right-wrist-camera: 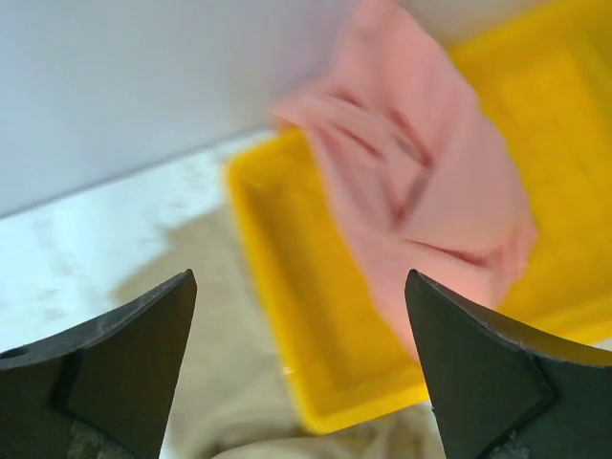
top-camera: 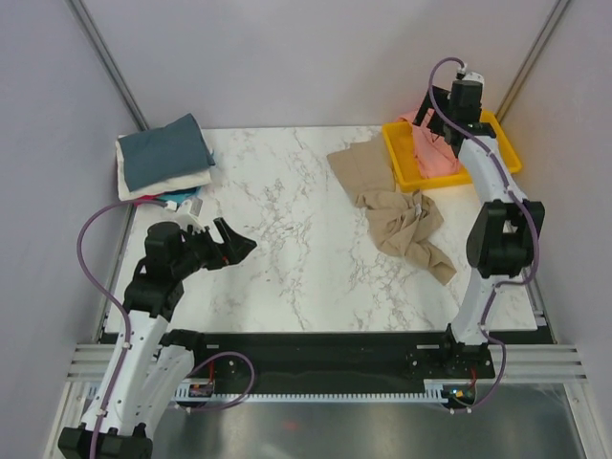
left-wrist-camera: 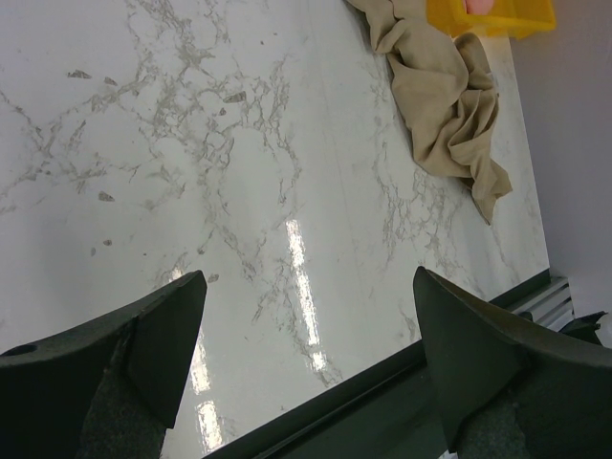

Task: Fold and stack the t-shirts

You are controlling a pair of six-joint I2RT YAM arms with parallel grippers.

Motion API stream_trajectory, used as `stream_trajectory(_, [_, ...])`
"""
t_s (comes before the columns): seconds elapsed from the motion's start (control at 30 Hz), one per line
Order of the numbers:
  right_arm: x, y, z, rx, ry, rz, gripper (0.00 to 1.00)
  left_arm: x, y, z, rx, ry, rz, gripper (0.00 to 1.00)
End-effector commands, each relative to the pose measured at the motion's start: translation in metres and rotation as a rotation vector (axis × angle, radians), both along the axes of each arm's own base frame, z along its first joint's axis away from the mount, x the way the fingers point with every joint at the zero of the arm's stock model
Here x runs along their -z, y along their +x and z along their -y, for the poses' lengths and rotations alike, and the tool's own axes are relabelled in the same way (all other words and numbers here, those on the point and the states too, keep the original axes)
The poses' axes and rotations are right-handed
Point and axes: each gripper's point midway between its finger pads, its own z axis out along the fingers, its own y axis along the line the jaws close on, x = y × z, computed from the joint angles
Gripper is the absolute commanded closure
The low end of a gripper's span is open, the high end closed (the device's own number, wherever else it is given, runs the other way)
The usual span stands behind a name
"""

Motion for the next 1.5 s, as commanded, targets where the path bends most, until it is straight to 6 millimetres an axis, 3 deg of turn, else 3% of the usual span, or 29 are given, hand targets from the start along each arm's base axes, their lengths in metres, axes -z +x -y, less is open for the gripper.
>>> stream_trajectory(0.0, [-0.095, -0.023, -0.087, -0.179, 0.05, 0.222, 0.02, -0.019, 0.003, 0.006, 0.029, -0.029, 0.049, 0.04])
stream_trajectory(0.07, [-0.066, -0.029, -0.112, -0.221, 0.048, 0.151, 0.02, -0.018, 0.003, 0.006, 0.031, -0.031, 0.042, 0.04])
stream_trajectory(0.1, [-0.055, -0.032, -0.133, -0.257, 0.048, 0.128, 0.02, -0.017, 0.003, 0.007, 0.039, -0.032, 0.036, 0.04])
stream_trajectory(0.17, [-0.022, -0.035, -0.152, -0.263, 0.033, 0.06, 0.02, -0.017, 0.003, 0.008, 0.042, -0.032, 0.038, 0.04])
stream_trajectory(0.37, [0.047, -0.034, -0.201, -0.316, -0.042, -0.1, 0.03, -0.021, 0.001, 0.006, 0.033, -0.03, 0.06, 0.04])
stream_trajectory(0.53, [0.099, -0.042, -0.205, -0.29, -0.145, -0.253, 0.06, -0.021, 0.001, 0.005, 0.029, -0.027, 0.063, 0.04])
stream_trajectory(0.7, [0.14, -0.058, -0.207, -0.296, -0.138, -0.355, 0.08, -0.021, 0.001, 0.005, 0.029, -0.028, 0.059, 0.04])
stream_trajectory(0.77, [0.159, -0.069, -0.211, -0.318, -0.134, -0.401, 0.14, -0.02, 0.002, 0.005, 0.029, -0.028, 0.056, 0.04])
stream_trajectory(0.87, [0.18, -0.085, -0.22, -0.351, -0.12, -0.452, 0.39, -0.019, 0.002, 0.005, 0.024, -0.026, 0.055, 0.04])
stream_trajectory(0.9, [0.185, -0.089, -0.223, -0.36, -0.112, -0.461, 0.54, -0.019, 0.002, 0.005, 0.024, -0.026, 0.055, 0.04])
stream_trajectory(1.0, [0.199, -0.108, -0.246, -0.434, -0.075, -0.49, 0.82, -0.02, 0.002, 0.004, 0.023, -0.025, 0.058, 0.04])
stream_trajectory(1.03, [0.204, -0.117, -0.252, -0.46, -0.071, -0.506, 0.87, -0.019, 0.002, 0.004, 0.023, -0.025, 0.056, 0.04])
stream_trajectory(1.07, [0.205, -0.132, -0.276, -0.535, -0.05, -0.516, 0.89, -0.02, 0.002, 0.004, 0.019, -0.024, 0.06, 0.04])
stream_trajectory(1.1, [0.205, -0.141, -0.287, -0.567, -0.052, -0.518, 0.94, -0.02, 0.002, 0.003, 0.017, -0.021, 0.061, 0.04])
stream_trajectory(1.2, [0.203, -0.191, -0.336, -0.697, -0.043, -0.525, 0.97, -0.022, 0.003, -0.001, -0.002, -0.004, 0.07, 0.05])
stream_trajectory(1.23, [0.202, -0.211, -0.346, -0.711, -0.017, -0.526, 0.98, -0.025, 0.002, -0.002, -0.009, 0.002, 0.083, 0.05])
stream_trajectory(1.27, [0.2, -0.24, -0.37, -0.771, -0.017, -0.527, 0.99, -0.024, 0.002, -0.006, -0.028, 0.018, 0.085, 0.05])
stream_trajectory(1.3, [0.209, -0.265, -0.375, -0.791, -0.011, -0.54, 1.0, -0.028, 0.002, -0.01, -0.038, 0.036, 0.102, 0.05])
stream_trajectory(1.33, [0.191, -0.28, -0.387, -0.817, 0.013, -0.505, 1.0, -0.032, 0.0, -0.013, -0.053, 0.048, 0.117, 0.05])
stream_trajectory(1.37, [0.187, -0.315, -0.408, -0.865, 0.029, -0.506, 1.0, -0.03, -0.001, -0.022, -0.1, 0.076, 0.1, 0.05])
stream_trajectory(1.4, [0.181, -0.331, -0.416, -0.889, 0.039, -0.488, 0.95, -0.035, -0.001, -0.026, -0.121, 0.084, 0.111, 0.04])
stream_trajectory(1.43, [0.171, -0.365, -0.423, -0.945, 0.034, -0.481, 0.86, -0.038, -0.003, -0.03, -0.143, 0.091, 0.121, 0.03])
stream_trajectory(1.47, [0.166, -0.379, -0.425, -0.953, 0.04, -0.479, 0.67, -0.039, -0.004, -0.031, -0.149, 0.094, 0.116, 0.03])
